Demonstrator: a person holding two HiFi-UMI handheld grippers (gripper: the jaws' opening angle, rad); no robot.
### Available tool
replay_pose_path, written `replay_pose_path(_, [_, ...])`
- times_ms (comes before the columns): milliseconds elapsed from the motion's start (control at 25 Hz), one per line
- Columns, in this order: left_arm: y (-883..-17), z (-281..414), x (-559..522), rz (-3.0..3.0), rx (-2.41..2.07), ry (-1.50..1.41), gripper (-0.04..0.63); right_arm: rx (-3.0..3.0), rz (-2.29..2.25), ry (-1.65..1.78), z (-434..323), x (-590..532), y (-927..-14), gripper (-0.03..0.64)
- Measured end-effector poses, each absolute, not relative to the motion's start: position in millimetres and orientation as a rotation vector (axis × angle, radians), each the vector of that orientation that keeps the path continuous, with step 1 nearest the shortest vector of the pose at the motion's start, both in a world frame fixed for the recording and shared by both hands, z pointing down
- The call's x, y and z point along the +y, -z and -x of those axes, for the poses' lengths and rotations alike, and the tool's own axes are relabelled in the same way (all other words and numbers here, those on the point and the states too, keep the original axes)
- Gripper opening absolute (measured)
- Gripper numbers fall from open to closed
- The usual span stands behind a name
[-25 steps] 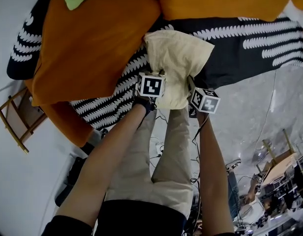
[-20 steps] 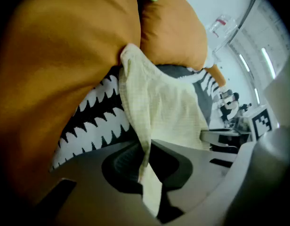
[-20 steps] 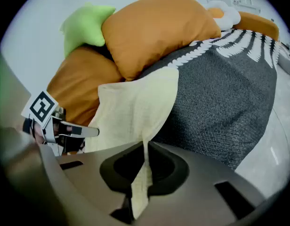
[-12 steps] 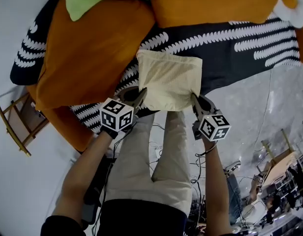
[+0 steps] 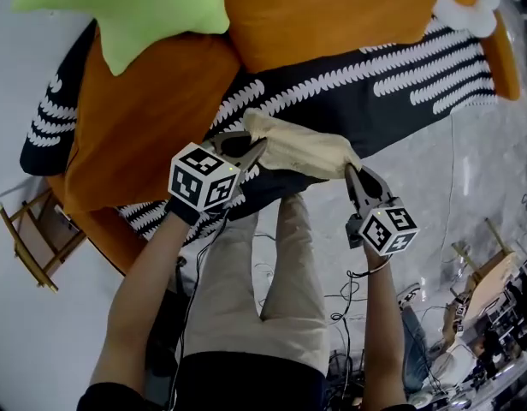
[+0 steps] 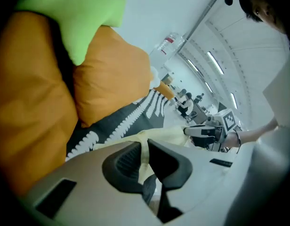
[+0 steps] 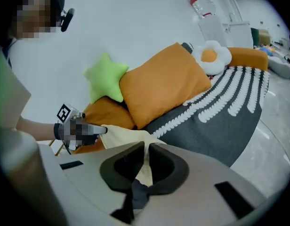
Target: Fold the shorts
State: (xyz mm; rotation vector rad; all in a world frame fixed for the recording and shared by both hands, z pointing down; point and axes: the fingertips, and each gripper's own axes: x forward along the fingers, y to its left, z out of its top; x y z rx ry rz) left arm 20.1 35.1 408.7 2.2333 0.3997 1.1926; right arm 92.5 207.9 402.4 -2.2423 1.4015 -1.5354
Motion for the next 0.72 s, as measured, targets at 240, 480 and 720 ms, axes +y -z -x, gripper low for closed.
replay_pose_path(240, [-367.8, -119.8, 15.9, -2.380, 0.575, -1.097, 0.035, 1.346, 2.480, 1.275, -175.7, 193.5, -352.1, 0.038])
replay_pose_path(480, [-399.6, -130.8, 26.4, -2.438, 0.638, -1.113, 0.036, 1.300, 2.606, 1.196, -180.7, 204.1, -392.2, 0.043])
replay_pose_path(720, [-514.0, -60.1, 51.1, -2.358, 0.674, -1.348, 0.040, 1.236, 2.485, 1.569, -96.7, 238.5, -522.1, 0.044])
